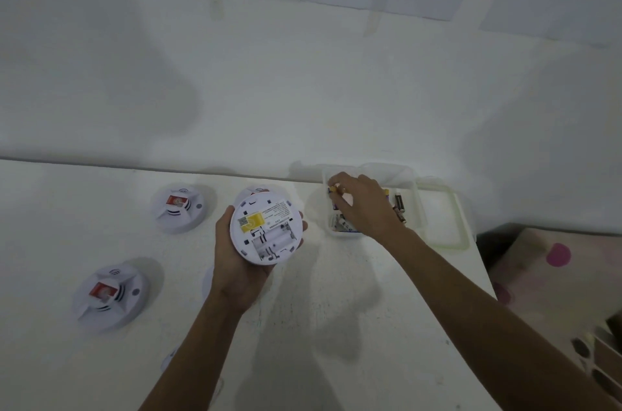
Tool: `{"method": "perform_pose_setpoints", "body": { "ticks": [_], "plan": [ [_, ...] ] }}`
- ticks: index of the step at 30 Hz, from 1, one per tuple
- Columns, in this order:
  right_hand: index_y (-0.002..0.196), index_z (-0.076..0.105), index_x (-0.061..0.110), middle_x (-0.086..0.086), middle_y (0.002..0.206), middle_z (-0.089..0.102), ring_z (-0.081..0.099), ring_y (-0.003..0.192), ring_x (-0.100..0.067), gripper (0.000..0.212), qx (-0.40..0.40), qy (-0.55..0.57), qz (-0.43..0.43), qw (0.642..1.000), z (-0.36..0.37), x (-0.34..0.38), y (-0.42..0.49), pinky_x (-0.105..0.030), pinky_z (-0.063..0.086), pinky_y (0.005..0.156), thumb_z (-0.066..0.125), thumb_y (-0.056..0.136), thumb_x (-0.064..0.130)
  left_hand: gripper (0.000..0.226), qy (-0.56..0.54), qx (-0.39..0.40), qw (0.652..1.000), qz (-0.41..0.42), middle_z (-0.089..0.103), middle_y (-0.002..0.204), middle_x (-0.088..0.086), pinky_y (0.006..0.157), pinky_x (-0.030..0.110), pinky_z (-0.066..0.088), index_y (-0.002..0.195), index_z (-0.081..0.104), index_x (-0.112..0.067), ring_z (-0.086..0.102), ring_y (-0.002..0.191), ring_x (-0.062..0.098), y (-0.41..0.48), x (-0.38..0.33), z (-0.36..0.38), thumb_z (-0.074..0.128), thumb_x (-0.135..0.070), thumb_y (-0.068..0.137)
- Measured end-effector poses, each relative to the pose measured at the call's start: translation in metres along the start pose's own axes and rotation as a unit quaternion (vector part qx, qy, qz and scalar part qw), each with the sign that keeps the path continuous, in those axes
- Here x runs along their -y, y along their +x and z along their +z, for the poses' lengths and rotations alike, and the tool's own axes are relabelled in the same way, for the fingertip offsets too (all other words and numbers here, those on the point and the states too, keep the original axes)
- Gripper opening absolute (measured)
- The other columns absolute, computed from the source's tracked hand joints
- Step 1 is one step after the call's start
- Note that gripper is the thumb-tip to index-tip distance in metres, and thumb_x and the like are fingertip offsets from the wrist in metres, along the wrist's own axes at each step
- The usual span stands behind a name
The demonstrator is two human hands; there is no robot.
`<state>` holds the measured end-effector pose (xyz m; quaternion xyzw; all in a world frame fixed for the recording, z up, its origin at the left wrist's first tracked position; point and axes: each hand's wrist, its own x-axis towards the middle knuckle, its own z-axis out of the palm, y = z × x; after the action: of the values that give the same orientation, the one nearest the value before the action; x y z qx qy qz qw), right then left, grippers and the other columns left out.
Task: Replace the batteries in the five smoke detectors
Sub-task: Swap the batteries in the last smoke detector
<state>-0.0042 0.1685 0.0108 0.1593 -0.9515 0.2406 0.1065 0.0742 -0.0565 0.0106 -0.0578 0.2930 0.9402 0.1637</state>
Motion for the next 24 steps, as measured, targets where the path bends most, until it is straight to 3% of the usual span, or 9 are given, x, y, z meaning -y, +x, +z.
{"method": "perform_pose_setpoints", "body": {
  "ticks": [3, 5, 9, 11, 13, 14, 16, 18, 24],
  "plan": [
    [0.106, 0.06, 0.02, 0.008, 0.084, 0.068, 0.049, 0.069, -0.004, 0.014, -0.047, 0.1, 0.042, 0.993, -0.015, 0.04, -0.012, -0.022, 0.038, 0.064, 0.06, 0.093, 0.022, 0.075, -0.024, 0.008, 1.0, 0.0, 0.057, 0.133, 0.021, 0.085, 0.049, 0.055, 0.127, 0.062, -0.013, 0.059, 0.116, 0.043, -0.009, -0.01, -0.001, 0.077, -0.051, 0.064],
    [0.105, 0.061, 0.02, 0.013, 0.082, 0.065, 0.049, 0.063, -0.002, 0.015, -0.09, 0.181, 0.072, 0.977, -0.024, 0.072, -0.021, -0.015, 0.038, 0.06, 0.063, 0.091, 0.022, 0.059, -0.034, 0.012, 0.999, 0.004, 0.064, 0.125, 0.019, 0.082, 0.049, 0.056, 0.117, 0.069, -0.016, 0.064, 0.107, 0.04, -0.016, -0.018, 0.0, 0.067, -0.051, 0.07],
    [0.096, 0.062, 0.024, 0.018, 0.079, 0.065, 0.047, 0.062, -0.01, 0.011, -0.157, 0.292, 0.103, 0.938, -0.031, 0.137, -0.036, -0.022, 0.038, 0.057, 0.069, 0.087, 0.021, 0.047, -0.036, -0.029, 0.999, 0.023, 0.071, 0.111, 0.013, 0.086, 0.053, 0.053, 0.099, 0.078, -0.018, 0.069, 0.099, 0.035, -0.033, -0.042, -0.001, 0.045, -0.048, 0.085],
    [0.096, 0.062, 0.021, 0.018, 0.08, 0.066, 0.05, 0.064, -0.005, 0.013, -0.168, 0.313, 0.082, 0.931, -0.031, 0.168, -0.042, -0.02, 0.038, 0.056, 0.069, 0.087, 0.015, 0.037, 0.007, 0.012, 0.999, 0.049, 0.071, 0.114, 0.007, 0.092, 0.053, 0.05, 0.109, 0.073, -0.024, 0.067, 0.105, 0.031, -0.041, -0.054, -0.008, 0.058, -0.046, 0.083],
    [0.102, 0.063, 0.018, 0.016, 0.081, 0.067, 0.052, 0.065, -0.003, 0.017, -0.162, 0.326, 0.069, 0.929, -0.027, 0.196, -0.047, -0.015, 0.038, 0.058, 0.069, 0.087, 0.013, 0.034, 0.053, -0.027, 0.996, 0.066, 0.071, 0.112, -0.003, 0.092, 0.049, 0.053, 0.107, 0.072, -0.034, 0.067, 0.106, 0.023, -0.05, -0.066, -0.014, 0.067, -0.048, 0.077],
    [0.105, 0.064, 0.016, 0.015, 0.082, 0.068, 0.052, 0.065, -0.002, 0.019, -0.156, 0.327, 0.062, 0.93, -0.024, 0.207, -0.05, -0.012, 0.037, 0.059, 0.069, 0.087, 0.013, 0.029, 0.038, -0.026, 0.997, 0.056, 0.073, 0.108, -0.001, 0.086, 0.045, 0.057, 0.102, 0.075, -0.031, 0.069, 0.101, 0.021, -0.055, -0.072, -0.013, 0.056, -0.046, 0.085],
    [0.103, 0.066, 0.013, 0.01, 0.086, 0.069, 0.053, 0.066, 0.002, 0.017, -0.141, 0.317, 0.044, 0.937, -0.016, 0.227, -0.054, -0.008, 0.037, 0.06, 0.07, 0.087, 0.014, 0.051, 0.011, -0.011, 0.999, 0.035, 0.073, 0.105, 0.007, 0.077, 0.039, 0.059, 0.098, 0.078, -0.02, 0.07, 0.094, 0.023, -0.063, -0.082, -0.015, 0.031, -0.041, 0.097],
    [0.099, 0.067, 0.015, 0.008, 0.088, 0.069, 0.053, 0.068, 0.002, 0.014, -0.124, 0.292, 0.028, 0.948, -0.008, 0.243, -0.056, -0.006, 0.036, 0.061, 0.068, 0.086, 0.019, 0.062, 0.013, -0.015, 1.0, 0.015, 0.073, 0.104, 0.009, 0.078, 0.038, 0.059, 0.096, 0.078, -0.018, 0.071, 0.093, 0.024, -0.071, -0.092, -0.018, 0.021, -0.042, 0.101],
    [0.1, 0.068, 0.019, 0.018, 0.093, 0.066, 0.051, 0.076, 0.002, 0.015, -0.1, 0.224, -0.018, 0.969, 0.011, 0.271, -0.055, -0.005, 0.036, 0.064, 0.069, 0.085, 0.02, 0.053, 0.051, 0.01, 0.999, 0.008, 0.075, 0.097, 0.007, 0.071, 0.036, 0.06, 0.086, 0.08, -0.02, 0.073, 0.086, 0.024, -0.092, -0.118, -0.028, 0.034, -0.047, 0.086]
  ]
}}
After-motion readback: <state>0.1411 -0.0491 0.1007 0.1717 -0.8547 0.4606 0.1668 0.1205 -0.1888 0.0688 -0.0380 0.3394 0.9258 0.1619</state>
